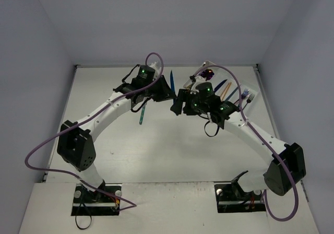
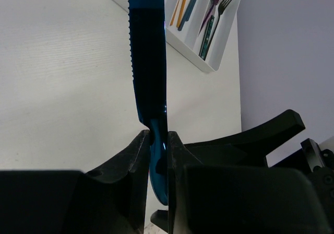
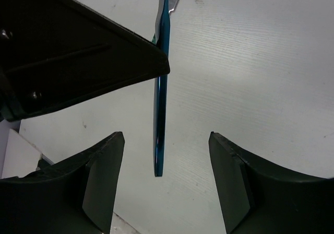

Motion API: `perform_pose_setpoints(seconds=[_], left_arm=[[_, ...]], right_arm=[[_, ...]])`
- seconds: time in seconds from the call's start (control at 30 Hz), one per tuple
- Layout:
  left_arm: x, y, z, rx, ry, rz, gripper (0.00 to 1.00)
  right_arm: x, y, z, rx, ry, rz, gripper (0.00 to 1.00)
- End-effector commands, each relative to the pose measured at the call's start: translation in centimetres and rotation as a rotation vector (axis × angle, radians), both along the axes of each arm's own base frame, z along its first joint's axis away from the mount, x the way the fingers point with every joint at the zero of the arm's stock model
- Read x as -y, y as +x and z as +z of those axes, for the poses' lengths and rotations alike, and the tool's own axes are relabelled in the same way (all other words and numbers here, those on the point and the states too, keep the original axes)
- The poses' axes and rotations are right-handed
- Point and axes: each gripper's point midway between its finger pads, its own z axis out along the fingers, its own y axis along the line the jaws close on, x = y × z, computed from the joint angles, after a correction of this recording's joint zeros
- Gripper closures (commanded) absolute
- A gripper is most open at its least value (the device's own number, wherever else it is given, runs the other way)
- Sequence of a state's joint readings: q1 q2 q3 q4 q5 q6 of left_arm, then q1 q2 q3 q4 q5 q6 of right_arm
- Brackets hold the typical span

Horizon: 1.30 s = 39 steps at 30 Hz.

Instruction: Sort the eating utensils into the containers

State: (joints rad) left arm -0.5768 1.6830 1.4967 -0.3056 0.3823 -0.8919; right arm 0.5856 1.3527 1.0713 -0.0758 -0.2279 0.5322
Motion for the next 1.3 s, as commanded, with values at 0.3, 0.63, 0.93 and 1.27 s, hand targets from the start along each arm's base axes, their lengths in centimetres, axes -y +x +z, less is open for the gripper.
perform_pose_setpoints(seconds=[0.3, 0.63, 0.93, 1.27], left_arm=[[0.8, -2.1, 8.0, 0.156, -0.147, -0.048, 1.0], [-1.1, -2.5, 6.3, 0.175, -0.017, -0.016, 0.71], [-10.4, -2.9, 3.7, 0.261, 0.385, 0.177, 0.28], [-19.2, -8.3, 0.0, 0.236, 0.649, 0.239, 0.27]], right_arm=[[-1.0, 2.6, 4.1, 0.122, 0.047, -0.069, 0.76], [0.1, 2.4, 4.2, 0.132, 0.042, -0.124, 1.0], [5.7, 5.0, 0.8, 0.077, -0.012, -0.369, 1.0], [16.8, 14.5, -3.4, 0.01, -0.139, -0.717, 1.0]])
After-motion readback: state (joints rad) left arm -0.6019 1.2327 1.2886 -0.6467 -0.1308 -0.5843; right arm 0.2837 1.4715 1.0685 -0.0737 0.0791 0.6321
